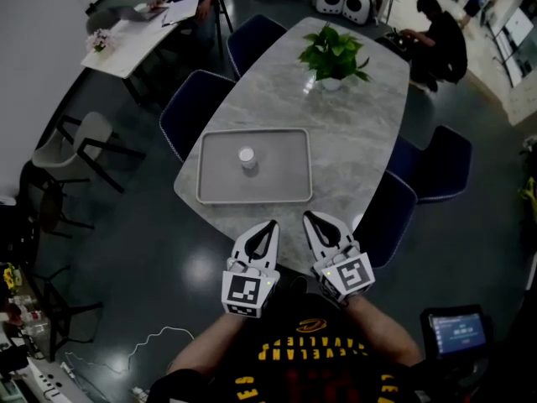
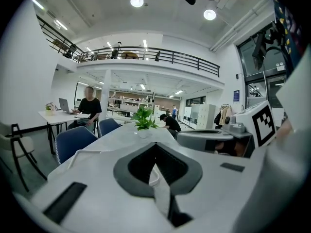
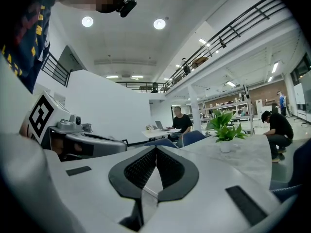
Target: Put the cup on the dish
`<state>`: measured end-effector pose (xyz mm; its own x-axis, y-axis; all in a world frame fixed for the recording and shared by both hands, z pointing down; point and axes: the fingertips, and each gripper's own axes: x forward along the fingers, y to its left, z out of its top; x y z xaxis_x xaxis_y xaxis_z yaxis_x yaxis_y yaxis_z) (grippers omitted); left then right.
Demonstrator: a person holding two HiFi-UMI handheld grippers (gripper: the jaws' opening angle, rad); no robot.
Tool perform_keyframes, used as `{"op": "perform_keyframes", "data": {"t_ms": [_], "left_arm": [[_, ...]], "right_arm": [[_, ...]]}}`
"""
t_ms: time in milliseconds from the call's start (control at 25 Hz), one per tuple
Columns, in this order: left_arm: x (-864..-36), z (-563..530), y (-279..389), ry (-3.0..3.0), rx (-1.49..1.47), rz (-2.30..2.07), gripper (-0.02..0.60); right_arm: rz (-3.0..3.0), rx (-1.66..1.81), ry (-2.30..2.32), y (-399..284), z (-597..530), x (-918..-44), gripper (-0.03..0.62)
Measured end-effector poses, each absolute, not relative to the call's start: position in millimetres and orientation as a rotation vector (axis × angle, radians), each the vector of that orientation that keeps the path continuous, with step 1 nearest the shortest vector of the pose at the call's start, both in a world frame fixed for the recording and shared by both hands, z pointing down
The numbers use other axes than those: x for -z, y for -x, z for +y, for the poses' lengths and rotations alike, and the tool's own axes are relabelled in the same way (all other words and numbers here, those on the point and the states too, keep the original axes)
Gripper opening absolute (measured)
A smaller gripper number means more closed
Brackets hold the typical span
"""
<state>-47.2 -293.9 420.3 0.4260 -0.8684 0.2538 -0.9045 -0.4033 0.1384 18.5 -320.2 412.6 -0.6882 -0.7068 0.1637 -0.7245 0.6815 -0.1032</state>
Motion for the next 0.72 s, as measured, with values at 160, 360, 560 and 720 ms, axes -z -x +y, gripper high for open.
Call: {"op": "perform_keyframes", "data": {"t_ms": [160,360,560,720], "left_arm": [[-420,-273,38,-2.418,-0.197,-1.576,0.002],[-421,-249,29,-2.415,-0.213,-1.598,0.000],[-423,-237,22,-2.421,-0.225,-1.598,0.000],[-421,-237,19,-2.431,-0.229,-1.605,0.001]], "right_arm": [[-2.784,-0.229,-1.179,-34,-302,-412,0.006],[-2.804,-0.237,-1.134,-41,-279,-414,0.006],[-2.806,-0.220,-1.095,-39,-269,-414,0.006],[-2.832,-0.202,-1.069,-36,-267,-412,0.006]]}}
